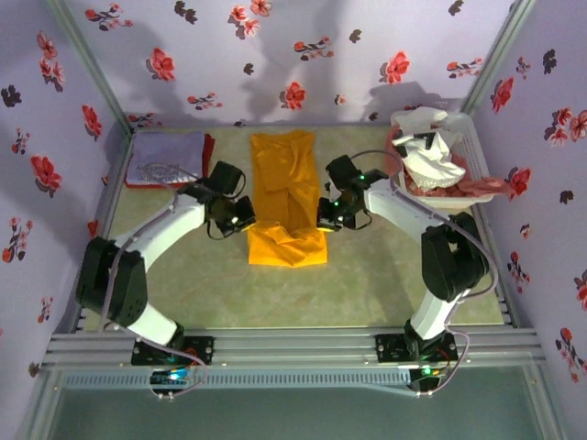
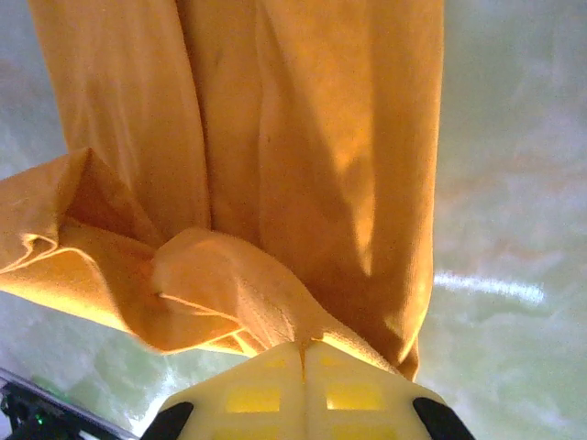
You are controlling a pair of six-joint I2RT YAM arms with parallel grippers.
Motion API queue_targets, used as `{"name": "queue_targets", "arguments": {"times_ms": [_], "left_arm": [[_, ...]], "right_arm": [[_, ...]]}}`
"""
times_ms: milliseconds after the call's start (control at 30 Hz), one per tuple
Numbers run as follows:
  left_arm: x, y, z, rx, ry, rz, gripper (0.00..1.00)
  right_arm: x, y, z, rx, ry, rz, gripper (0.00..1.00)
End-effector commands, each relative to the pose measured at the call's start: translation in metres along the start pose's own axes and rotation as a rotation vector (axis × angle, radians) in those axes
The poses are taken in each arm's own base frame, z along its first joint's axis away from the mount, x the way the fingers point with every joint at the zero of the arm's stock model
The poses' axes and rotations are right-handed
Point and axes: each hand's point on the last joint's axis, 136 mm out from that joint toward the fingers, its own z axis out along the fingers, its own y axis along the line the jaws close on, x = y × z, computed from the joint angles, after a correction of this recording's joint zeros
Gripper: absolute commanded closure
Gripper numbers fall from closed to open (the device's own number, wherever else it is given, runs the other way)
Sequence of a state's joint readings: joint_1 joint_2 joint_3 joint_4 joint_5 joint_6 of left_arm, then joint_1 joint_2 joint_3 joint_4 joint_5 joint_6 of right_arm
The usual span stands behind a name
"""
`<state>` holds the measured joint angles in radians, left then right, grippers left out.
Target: Fold and stack the t-shirts
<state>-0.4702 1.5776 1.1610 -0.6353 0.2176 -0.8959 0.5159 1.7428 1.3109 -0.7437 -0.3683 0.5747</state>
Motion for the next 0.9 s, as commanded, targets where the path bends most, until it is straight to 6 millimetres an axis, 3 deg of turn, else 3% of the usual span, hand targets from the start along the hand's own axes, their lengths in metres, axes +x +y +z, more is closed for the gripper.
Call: {"name": "queue_targets", "arguments": {"times_ms": [0,133,367,533,867], "left_arm": [[-0.019,-0.015,0.007,0.049,0.042,0.071,1.00],[-0.041,-0.026,0.021,0.081,0.070,0.078,1.00],[-0.081,-0.031,0.027,0.115,0.071,0.043,1.00],[-0.094,-0.026,0.037,0.160,0.093,-0.006,1.00],[-0.113,-0.022,0.061,0.163,0.143,-0.018,1.00]], "right_arm": [[-0.017,-0.006,0.003,-0.004,0.006,0.002,1.00],[-0.042,-0.007,0.012,-0.022,-0.010,0.015,1.00],[-0.080,-0.005,0.011,-0.026,-0.066,0.012,1.00],[-0.102,-0.007,0.009,-0.041,-0.112,0.031,1.00],[-0.140,-0.004,0.024,-0.064,-0.099,0.004,1.00]]}}
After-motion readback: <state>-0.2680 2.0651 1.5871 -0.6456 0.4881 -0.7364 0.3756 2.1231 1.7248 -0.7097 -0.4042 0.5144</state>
